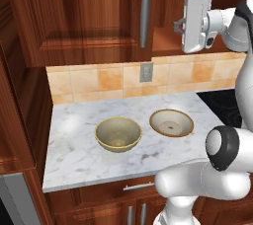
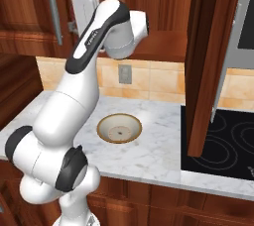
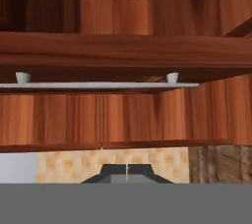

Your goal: Open the cabinet. Pick the bowls from the counter and place them in the cabinet. Then close the cabinet.

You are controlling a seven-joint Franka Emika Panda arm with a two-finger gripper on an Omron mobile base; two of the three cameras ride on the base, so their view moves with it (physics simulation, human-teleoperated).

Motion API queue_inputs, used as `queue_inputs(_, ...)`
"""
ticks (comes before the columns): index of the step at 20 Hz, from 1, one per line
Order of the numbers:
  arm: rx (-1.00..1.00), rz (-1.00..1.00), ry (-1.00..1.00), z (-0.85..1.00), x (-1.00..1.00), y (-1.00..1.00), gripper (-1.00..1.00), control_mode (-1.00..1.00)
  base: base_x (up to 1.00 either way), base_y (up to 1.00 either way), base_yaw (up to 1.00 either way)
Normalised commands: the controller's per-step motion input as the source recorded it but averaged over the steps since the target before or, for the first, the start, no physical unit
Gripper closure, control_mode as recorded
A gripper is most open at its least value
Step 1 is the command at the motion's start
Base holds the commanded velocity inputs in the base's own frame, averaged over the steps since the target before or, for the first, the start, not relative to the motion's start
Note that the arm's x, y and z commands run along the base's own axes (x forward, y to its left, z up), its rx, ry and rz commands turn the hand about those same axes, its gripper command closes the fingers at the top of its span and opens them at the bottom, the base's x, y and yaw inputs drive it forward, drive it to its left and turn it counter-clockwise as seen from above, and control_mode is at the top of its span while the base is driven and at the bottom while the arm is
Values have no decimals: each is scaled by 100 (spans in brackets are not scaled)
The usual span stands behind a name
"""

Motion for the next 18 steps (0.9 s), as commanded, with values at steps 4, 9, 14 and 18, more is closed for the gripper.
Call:
queue_inputs(4, -6, 0, 11, -7, 40, 0, 100, -100, 0, 0, 0)
queue_inputs(9, -4, 0, 10, -5, 41, 0, 100, -100, 0, 0, 0)
queue_inputs(14, -7, 0, 2, -8, 46, 0, 100, -100, 0, 0, 0)
queue_inputs(18, 0, 0, 0, -19, 23, 3, 100, -100, 0, 0, 0)
